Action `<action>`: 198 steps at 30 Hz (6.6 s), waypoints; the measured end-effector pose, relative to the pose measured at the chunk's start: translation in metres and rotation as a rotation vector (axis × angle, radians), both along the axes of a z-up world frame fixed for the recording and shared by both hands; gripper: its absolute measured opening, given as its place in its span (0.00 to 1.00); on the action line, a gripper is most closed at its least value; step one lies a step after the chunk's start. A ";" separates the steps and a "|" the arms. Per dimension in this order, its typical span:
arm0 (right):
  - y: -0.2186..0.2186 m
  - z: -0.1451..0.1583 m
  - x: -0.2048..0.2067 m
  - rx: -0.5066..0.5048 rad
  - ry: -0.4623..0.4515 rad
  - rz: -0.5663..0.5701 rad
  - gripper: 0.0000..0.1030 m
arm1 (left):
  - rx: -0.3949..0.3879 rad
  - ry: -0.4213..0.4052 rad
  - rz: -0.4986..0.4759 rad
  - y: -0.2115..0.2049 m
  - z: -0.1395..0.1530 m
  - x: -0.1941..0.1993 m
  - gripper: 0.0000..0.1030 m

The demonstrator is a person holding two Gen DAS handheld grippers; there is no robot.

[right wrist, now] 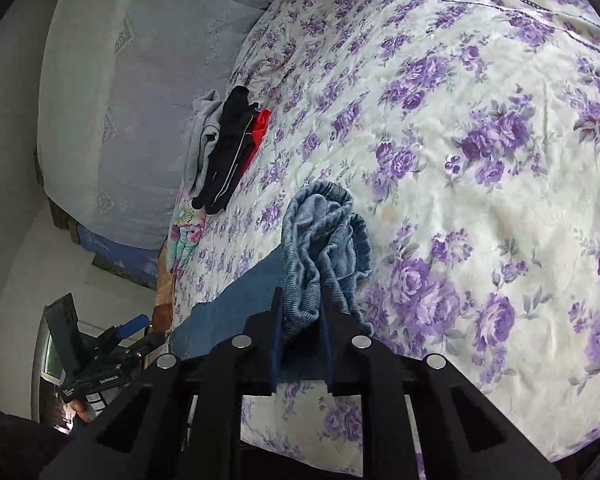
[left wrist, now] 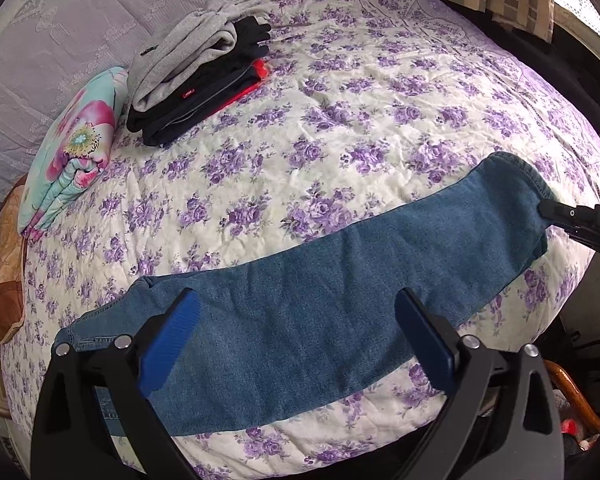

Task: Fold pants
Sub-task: 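Grasp the folded cuffs with the right gripper and lift toward the waistband, then carry the held cuffs with the right gripper over toward the waistband, then lay the cuffs onto the waistband end and open the right gripper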

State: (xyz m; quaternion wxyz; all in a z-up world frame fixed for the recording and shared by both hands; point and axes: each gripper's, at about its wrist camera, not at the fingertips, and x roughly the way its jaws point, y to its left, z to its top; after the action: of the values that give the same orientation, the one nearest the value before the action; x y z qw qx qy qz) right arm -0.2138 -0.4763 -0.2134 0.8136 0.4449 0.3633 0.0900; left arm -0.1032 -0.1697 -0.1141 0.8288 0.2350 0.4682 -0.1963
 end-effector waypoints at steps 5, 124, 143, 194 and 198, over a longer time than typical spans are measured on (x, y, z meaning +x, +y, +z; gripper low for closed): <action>0.010 0.068 0.017 0.003 -0.132 0.059 0.12 | -0.029 0.000 0.008 0.004 0.003 0.011 0.93; -0.034 0.041 0.117 -0.249 0.034 0.658 0.52 | 0.049 0.035 0.041 -0.041 -0.044 0.029 0.93; -0.008 0.012 0.146 -0.143 0.084 0.640 0.33 | 0.071 0.038 0.025 -0.041 -0.046 0.028 0.93; 0.028 -0.004 0.014 -0.111 0.045 0.172 0.75 | 0.122 -0.037 0.538 0.218 -0.085 0.065 0.96; 0.029 -0.009 0.010 -0.071 0.050 0.047 0.75 | 0.097 -0.050 0.516 0.216 -0.078 0.064 0.95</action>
State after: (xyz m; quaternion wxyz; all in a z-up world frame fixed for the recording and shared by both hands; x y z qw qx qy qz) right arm -0.2037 -0.4470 -0.2228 0.8172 0.4093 0.3968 0.0849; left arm -0.0397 0.0461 -0.1920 0.8505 0.1520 0.5010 0.0502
